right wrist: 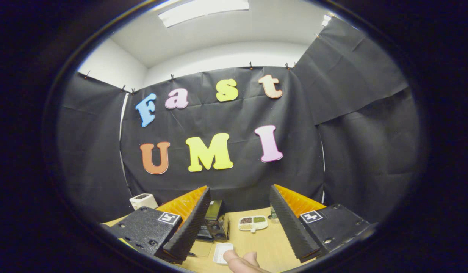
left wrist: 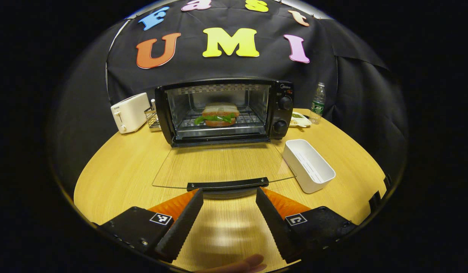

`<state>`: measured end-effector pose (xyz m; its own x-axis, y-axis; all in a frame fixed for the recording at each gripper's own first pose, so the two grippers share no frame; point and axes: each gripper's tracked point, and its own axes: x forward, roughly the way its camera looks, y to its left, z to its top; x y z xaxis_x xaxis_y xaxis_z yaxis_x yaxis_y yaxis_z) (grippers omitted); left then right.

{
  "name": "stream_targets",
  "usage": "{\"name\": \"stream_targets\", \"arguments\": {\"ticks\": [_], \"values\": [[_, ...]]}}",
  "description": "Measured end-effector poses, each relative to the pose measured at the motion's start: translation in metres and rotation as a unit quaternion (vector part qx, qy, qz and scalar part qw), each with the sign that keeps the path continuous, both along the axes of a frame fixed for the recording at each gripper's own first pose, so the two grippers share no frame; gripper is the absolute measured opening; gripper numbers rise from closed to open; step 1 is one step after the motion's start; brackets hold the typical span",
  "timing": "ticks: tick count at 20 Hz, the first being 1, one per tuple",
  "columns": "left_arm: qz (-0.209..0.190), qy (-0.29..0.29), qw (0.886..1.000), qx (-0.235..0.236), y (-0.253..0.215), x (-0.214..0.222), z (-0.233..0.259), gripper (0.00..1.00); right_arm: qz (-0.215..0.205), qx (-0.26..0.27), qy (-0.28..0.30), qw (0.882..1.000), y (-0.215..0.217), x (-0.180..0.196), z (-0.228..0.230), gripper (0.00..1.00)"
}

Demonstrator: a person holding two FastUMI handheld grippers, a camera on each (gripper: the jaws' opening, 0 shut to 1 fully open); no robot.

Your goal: Open the electric oven with the left hand, put the food in, and close the electric oven.

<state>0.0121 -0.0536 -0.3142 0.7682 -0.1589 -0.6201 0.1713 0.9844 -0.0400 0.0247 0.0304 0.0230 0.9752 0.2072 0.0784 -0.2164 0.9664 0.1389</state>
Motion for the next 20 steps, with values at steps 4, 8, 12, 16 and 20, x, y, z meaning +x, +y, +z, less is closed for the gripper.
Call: {"name": "stream_targets", "arguments": {"ticks": [4, 8, 12, 16, 20], "values": [[0.003, 0.023, 1.000, 0.007, -0.007, 0.005, -0.016, 0.94, -0.004, -0.007, 0.000, 1.000, -0.009, 0.002, -0.003, 1.00], [0.009, 0.047, 0.999, 0.021, -0.008, 0.008, -0.027, 0.94, -0.011, -0.004, 0.006, 1.000, -0.019, 0.009, -0.010, 1.00], [0.018, 0.051, 0.998, 0.022, -0.010, 0.016, -0.034, 0.95, -0.013, -0.001, 0.028, 1.000, -0.026, 0.016, -0.026, 1.00], [0.032, 0.068, 0.997, 0.019, -0.007, 0.023, -0.037, 1.00, -0.013, -0.007, 0.036, 0.999, -0.030, 0.023, -0.032, 1.00], [0.031, 0.069, 0.997, 0.022, -0.008, 0.023, -0.032, 0.95, -0.007, -0.011, 0.045, 0.999, -0.028, 0.028, -0.039, 0.89]]}}
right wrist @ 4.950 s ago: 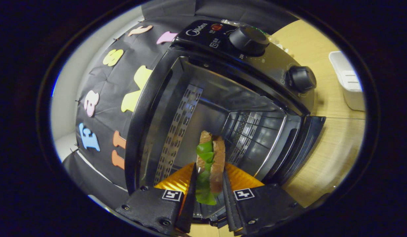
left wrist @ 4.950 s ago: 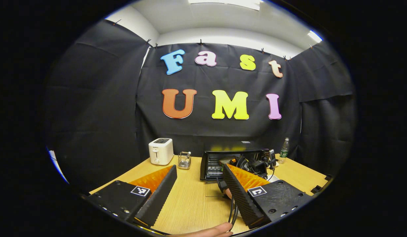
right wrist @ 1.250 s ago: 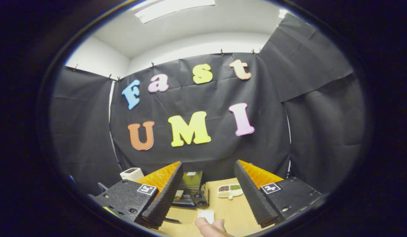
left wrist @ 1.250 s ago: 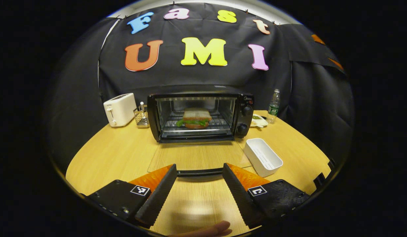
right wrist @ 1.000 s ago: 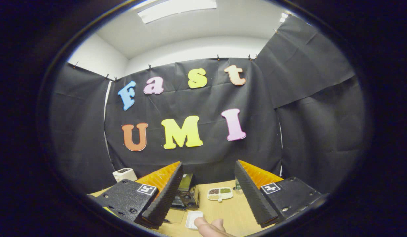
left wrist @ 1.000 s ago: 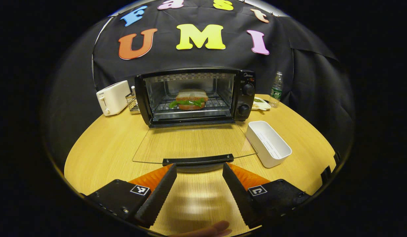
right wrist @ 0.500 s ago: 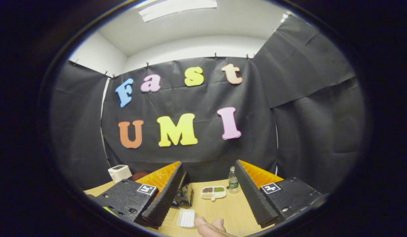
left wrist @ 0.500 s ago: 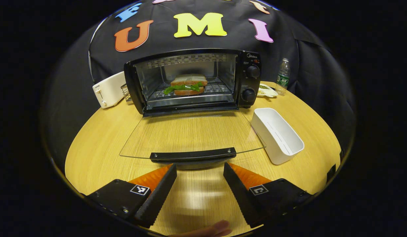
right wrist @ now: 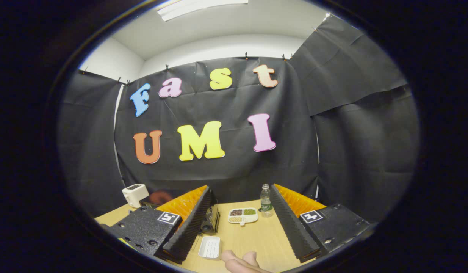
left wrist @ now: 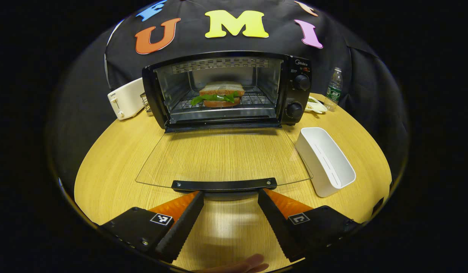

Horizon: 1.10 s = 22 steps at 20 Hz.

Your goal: Open the electric oven with the left hand, put the food in, and close the electric oven.

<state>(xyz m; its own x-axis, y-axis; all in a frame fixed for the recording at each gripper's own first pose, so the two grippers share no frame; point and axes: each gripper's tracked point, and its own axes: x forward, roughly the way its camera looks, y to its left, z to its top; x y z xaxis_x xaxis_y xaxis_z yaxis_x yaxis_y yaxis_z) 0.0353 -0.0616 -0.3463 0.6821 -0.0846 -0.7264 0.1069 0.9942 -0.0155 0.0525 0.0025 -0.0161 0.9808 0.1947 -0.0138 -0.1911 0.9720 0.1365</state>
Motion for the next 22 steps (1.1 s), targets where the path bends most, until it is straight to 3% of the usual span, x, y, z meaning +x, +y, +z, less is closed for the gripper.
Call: {"name": "stream_targets", "arguments": {"ticks": [1, 2, 4, 5, 6, 7, 8, 9, 10, 11, 12, 14, 15, 16, 17, 18, 19, 20, 22], "values": [[-0.001, 0.001, 1.000, -0.002, 0.000, 0.000, 0.002, 0.95, 0.002, -0.001, 0.001, 1.000, 0.000, 0.002, -0.001, 0.89], [0.002, 0.001, 1.000, -0.006, 0.000, 0.001, 0.004, 0.95, 0.002, -0.003, 0.004, 1.000, 0.001, 0.003, -0.004, 1.00], [0.002, -0.004, 1.000, -0.003, 0.000, 0.002, 0.012, 0.95, 0.004, -0.004, 0.010, 1.000, 0.002, 0.007, -0.008, 1.00], [0.002, -0.007, 1.000, -0.002, 0.001, 0.004, 0.017, 0.95, 0.004, -0.002, 0.012, 1.000, 0.002, 0.007, -0.009, 0.89], [0.004, -0.010, 1.000, -0.003, 0.001, 0.006, 0.020, 0.95, 0.005, 0.001, 0.014, 1.000, 0.002, 0.008, -0.010, 0.89], [0.005, -0.012, 1.000, -0.004, 0.001, 0.007, 0.024, 0.95, 0.007, 0.002, 0.015, 1.000, 0.002, 0.008, -0.010, 1.00], [0.007, -0.017, 1.000, -0.002, 0.000, 0.008, 0.029, 0.95, 0.007, 0.004, 0.014, 1.000, 0.001, 0.008, -0.010, 0.89], [0.009, -0.029, 1.000, -0.001, 0.000, 0.011, 0.037, 1.00, 0.004, 0.005, 0.012, 1.000, -0.001, 0.010, -0.010, 1.00], [0.009, -0.040, 0.999, 0.000, -0.001, 0.014, 0.044, 0.95, 0.000, 0.006, 0.010, 1.000, -0.002, 0.010, -0.011, 0.89], [0.010, -0.049, 0.999, -0.001, -0.001, 0.017, 0.049, 0.95, -0.005, 0.006, 0.008, 1.000, -0.004, 0.012, -0.010, 0.89], [0.010, -0.055, 0.998, -0.001, 0.000, 0.020, 0.054, 0.95, -0.011, 0.006, 0.005, 1.000, -0.005, 0.014, -0.010, 1.00], [0.010, -0.067, 0.998, -0.001, 0.001, 0.026, 0.063, 0.95, -0.016, 0.005, 0.004, 1.000, -0.008, 0.011, -0.011, 1.00], [0.010, -0.077, 0.997, -0.001, 0.000, 0.030, 0.069, 0.95, -0.014, 0.006, 0.004, 1.000, -0.007, 0.010, -0.012, 0.89], [0.009, -0.088, 0.996, 0.000, 0.000, 0.034, 0.074, 0.95, -0.013, 0.007, 0.006, 1.000, -0.006, 0.010, -0.014, 1.00], [0.008, -0.099, 0.995, 0.001, 0.000, 0.039, 0.080, 0.95, -0.011, 0.006, 0.009, 1.000, -0.006, 0.010, -0.016, 1.00], [0.008, -0.107, 0.994, 0.004, 0.002, 0.044, 0.084, 0.96, -0.012, 0.005, 0.011, 1.000, -0.005, 0.011, -0.018, 0.89], [0.008, -0.116, 0.993, 0.005, 0.002, 0.048, 0.090, 0.95, -0.012, 0.002, 0.014, 1.000, -0.005, 0.011, -0.020, 0.89], [0.007, -0.125, 0.992, 0.007, 0.002, 0.053, 0.096, 0.96, -0.012, 0.000, 0.015, 1.000, -0.005, 0.010, -0.022, 1.00], [0.004, -0.147, 0.989, 0.011, 0.003, 0.064, 0.109, 0.95, -0.012, -0.003, 0.017, 1.000, -0.005, 0.007, -0.024, 1.00]]}}
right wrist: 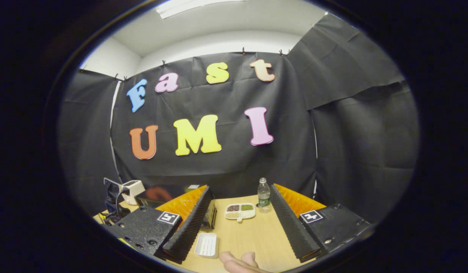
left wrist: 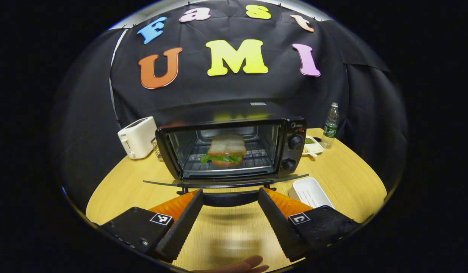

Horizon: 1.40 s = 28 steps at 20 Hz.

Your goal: Open the electric oven with the left hand, put the food in, and close the electric oven.

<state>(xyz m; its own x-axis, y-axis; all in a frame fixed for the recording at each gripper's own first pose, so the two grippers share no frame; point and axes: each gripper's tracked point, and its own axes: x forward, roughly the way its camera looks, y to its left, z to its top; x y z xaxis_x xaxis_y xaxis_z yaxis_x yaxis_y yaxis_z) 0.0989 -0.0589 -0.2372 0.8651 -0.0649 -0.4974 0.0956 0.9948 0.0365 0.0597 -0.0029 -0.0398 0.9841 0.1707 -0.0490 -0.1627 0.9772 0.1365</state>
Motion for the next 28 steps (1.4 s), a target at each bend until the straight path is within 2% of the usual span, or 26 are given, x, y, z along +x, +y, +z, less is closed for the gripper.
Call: {"name": "stream_targets", "arguments": {"ticks": [3, 4, 5, 7, 8, 9, 10, 11, 12, 13, 14, 16, 17, 18, 23, 24, 25, 28], "values": [[-0.002, -0.029, 1.000, -0.005, 0.000, 0.022, 0.018, 0.96, -0.001, 0.000, 0.004, 1.000, -0.001, -0.002, -0.004, 1.00], [-0.001, -0.037, 0.999, -0.010, 0.000, 0.030, 0.024, 0.96, -0.001, 0.001, 0.005, 1.000, -0.001, -0.003, -0.006, 0.89], [-0.001, -0.043, 0.999, -0.014, 0.000, 0.038, 0.028, 0.96, -0.002, 0.003, 0.009, 1.000, -0.001, -0.002, -0.007, 1.00], [-0.003, -0.050, 0.999, -0.017, 0.000, 0.052, 0.034, 0.96, -0.006, 0.004, 0.016, 1.000, -0.003, 0.000, -0.011, 1.00], [-0.004, -0.057, 0.998, -0.018, 0.000, 0.060, 0.037, 0.97, -0.009, 0.005, 0.019, 1.000, -0.005, -0.001, -0.013, 0.89], [-0.005, -0.065, 0.998, -0.018, 0.000, 0.068, 0.041, 0.98, -0.010, 0.007, 0.021, 1.000, -0.006, -0.001, -0.013, 0.89], [-0.003, -0.071, 0.997, -0.015, 0.003, 0.074, 0.041, 0.97, -0.012, 0.007, 0.023, 1.000, -0.006, -0.002, -0.015, 1.00], [-0.003, -0.067, 0.998, -0.016, 0.004, 0.077, 0.041, 0.97, -0.013, 0.008, 0.024, 1.000, -0.006, -0.003, -0.014, 1.00], [-0.004, -0.061, 0.998, -0.018, 0.004, 0.075, 0.037, 0.96, -0.014, 0.008, 0.025, 1.000, -0.007, -0.004, -0.015, 0.89], [-0.004, -0.057, 0.998, -0.017, 0.005, 0.074, 0.037, 0.95, -0.016, 0.008, 0.025, 1.000, -0.008, -0.006, -0.016, 0.89], [-0.003, -0.059, 0.998, -0.018, 0.006, 0.072, 0.041, 0.96, -0.017, 0.007, 0.024, 1.000, -0.008, -0.006, -0.016, 1.00], [-0.010, -0.068, 0.997, -0.022, 0.003, 0.065, 0.051, 0.96, -0.018, 0.003, 0.025, 1.000, -0.008, -0.007, -0.016, 1.00], [-0.010, -0.076, 0.997, -0.024, 0.003, 0.061, 0.058, 0.96, -0.018, 0.002, 0.025, 1.000, -0.007, -0.007, -0.016, 0.89], [-0.013, -0.086, 0.996, -0.024, 0.002, 0.057, 0.066, 0.95, -0.018, 0.002, 0.025, 1.000, -0.006, -0.008, -0.017, 1.00], [-0.014, -0.127, 0.992, -0.017, 0.009, 0.028, 0.106, 0.95, -0.015, 0.000, 0.026, 1.000, -0.002, -0.016, -0.017, 1.00], [-0.013, -0.137, 0.990, -0.021, 0.010, 0.020, 0.116, 1.00, -0.015, -0.001, 0.024, 1.000, -0.001, -0.018, -0.016, 1.00], [-0.011, -0.145, 0.989, -0.024, 0.011, 0.013, 0.126, 0.95, -0.014, -0.002, 0.022, 1.000, 0.000, -0.021, -0.014, 1.00], [-0.001, -0.170, 0.985, -0.030, 0.023, -0.015, 0.151, 0.95, -0.011, -0.004, 0.015, 1.000, 0.003, -0.029, -0.010, 1.00]]}}
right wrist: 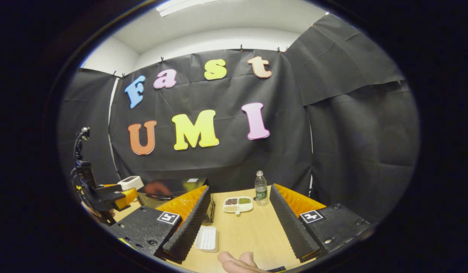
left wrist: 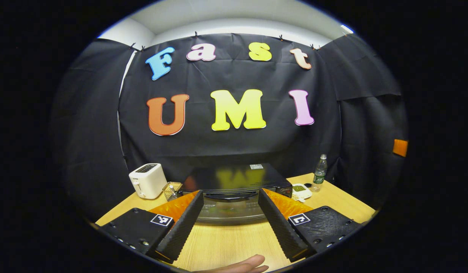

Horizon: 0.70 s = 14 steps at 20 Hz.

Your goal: Open the electric oven with the left hand, put the food in, and close the electric oven.

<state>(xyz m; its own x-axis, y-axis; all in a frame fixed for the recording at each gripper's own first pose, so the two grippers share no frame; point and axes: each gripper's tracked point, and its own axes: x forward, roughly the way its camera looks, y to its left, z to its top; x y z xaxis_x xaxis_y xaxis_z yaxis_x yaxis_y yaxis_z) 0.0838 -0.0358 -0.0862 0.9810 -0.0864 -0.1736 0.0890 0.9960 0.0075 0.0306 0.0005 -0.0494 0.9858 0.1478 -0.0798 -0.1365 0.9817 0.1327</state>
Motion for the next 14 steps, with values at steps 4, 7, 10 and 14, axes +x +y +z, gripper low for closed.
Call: {"name": "stream_targets", "arguments": {"ticks": [4, 7, 10, 14], "values": [[0.020, -0.025, 0.999, -0.010, 0.013, -0.033, 0.034, 0.95, 0.003, -0.014, -0.010, 1.000, 0.005, -0.012, 0.005, 0.89], [0.022, -0.040, 0.999, -0.024, 0.018, -0.056, 0.053, 0.95, 0.004, -0.031, -0.019, 0.999, 0.008, -0.019, 0.009, 0.89], [0.044, -0.057, 0.997, -0.016, 0.032, -0.075, 0.066, 0.95, 0.006, -0.044, -0.025, 0.999, 0.010, -0.028, 0.012, 1.00], [0.042, -0.062, 0.997, -0.014, 0.032, -0.099, 0.059, 0.95, 0.002, -0.057, -0.036, 0.998, 0.010, -0.037, 0.020, 0.89]]}}
